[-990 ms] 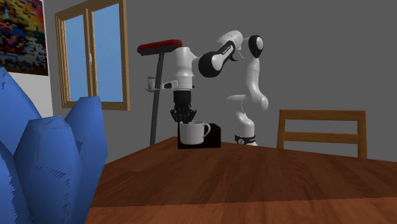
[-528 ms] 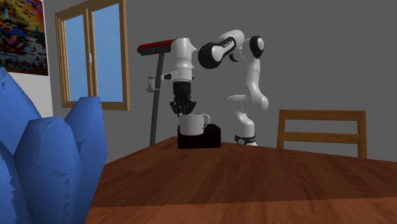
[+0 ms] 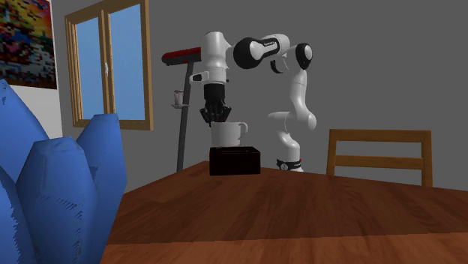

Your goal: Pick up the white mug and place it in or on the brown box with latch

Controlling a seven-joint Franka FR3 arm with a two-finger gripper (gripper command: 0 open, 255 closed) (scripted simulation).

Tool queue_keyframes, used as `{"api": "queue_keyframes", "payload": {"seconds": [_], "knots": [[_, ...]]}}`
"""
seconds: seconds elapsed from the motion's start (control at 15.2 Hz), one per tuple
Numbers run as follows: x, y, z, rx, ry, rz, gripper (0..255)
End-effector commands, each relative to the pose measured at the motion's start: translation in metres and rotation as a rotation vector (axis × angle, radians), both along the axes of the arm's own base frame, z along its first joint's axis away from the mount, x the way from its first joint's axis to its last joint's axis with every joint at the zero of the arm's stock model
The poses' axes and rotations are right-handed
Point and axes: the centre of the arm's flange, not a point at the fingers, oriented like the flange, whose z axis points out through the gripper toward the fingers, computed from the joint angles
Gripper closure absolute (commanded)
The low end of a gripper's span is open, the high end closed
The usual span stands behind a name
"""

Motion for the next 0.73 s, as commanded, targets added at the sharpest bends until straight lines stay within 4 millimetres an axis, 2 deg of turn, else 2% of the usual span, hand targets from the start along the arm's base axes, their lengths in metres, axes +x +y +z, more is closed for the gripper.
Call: {"api": "queue_keyframes", "payload": {"seconds": [0.0, 0.33, 0.66], "knots": [[0.0, 0.001, 0.011, 0.0, 0.0, 0.0, 255], [0.0, 0.001, 0.034, 0.0, 0.0, 0.0, 255], [-0.061, -0.024, 0.039, 0.0, 0.0, 0.0, 255]]}}
